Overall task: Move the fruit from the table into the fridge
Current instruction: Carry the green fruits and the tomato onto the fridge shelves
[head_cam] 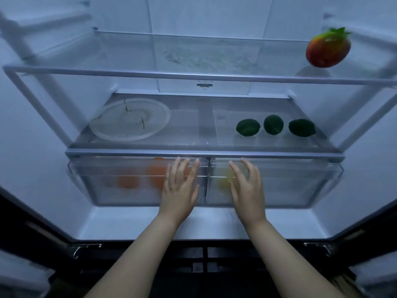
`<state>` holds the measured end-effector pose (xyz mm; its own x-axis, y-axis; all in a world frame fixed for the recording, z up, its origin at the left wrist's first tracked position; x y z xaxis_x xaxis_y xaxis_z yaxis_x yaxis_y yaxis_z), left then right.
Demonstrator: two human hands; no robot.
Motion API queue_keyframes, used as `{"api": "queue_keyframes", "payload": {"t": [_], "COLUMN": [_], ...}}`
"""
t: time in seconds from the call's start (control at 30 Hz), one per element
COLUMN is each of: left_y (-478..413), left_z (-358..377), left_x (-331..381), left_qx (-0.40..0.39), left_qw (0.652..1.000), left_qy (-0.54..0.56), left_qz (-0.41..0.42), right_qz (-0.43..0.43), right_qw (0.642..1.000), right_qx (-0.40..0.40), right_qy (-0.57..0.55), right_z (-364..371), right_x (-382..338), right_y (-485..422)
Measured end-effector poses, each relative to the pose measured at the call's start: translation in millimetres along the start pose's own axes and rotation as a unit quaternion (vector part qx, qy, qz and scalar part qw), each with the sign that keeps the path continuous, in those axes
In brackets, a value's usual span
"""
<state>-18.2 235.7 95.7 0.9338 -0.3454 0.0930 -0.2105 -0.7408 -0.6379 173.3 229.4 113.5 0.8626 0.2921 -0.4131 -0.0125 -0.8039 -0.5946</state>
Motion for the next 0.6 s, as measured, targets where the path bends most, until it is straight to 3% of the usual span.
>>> {"api": "queue_keyframes", "payload": {"t": [0.27,0.6], "left_y": [44,28], "left_z": [11,7], "left_x": [5,-3], "left_qx": [-0.112,-0.163], "left_qw": [0.991,0.984], "left_qy": [-0.037,-0.004], "left_qz": [-0.055,-0.071], "right_qz": [0.004,0.056], "right_qw": [0.993,0.984], "right_qx": [-0.083,-0.125], "right_qy": [0.079,0.114], "right_z": [16,25], "right_x": [17,8], "right_y": [51,36]}}
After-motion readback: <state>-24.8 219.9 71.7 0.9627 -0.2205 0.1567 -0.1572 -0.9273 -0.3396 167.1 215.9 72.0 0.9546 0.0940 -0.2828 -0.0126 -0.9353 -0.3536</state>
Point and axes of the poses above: each hand's wrist, its own y-axis away from the middle knuckle, its own z-axis out of the palm, x = y × z, the point moved 2 cm from there along -y, towards the middle knuckle, and after that the axes turned 2 degrees about z, right-handed, at the moved point
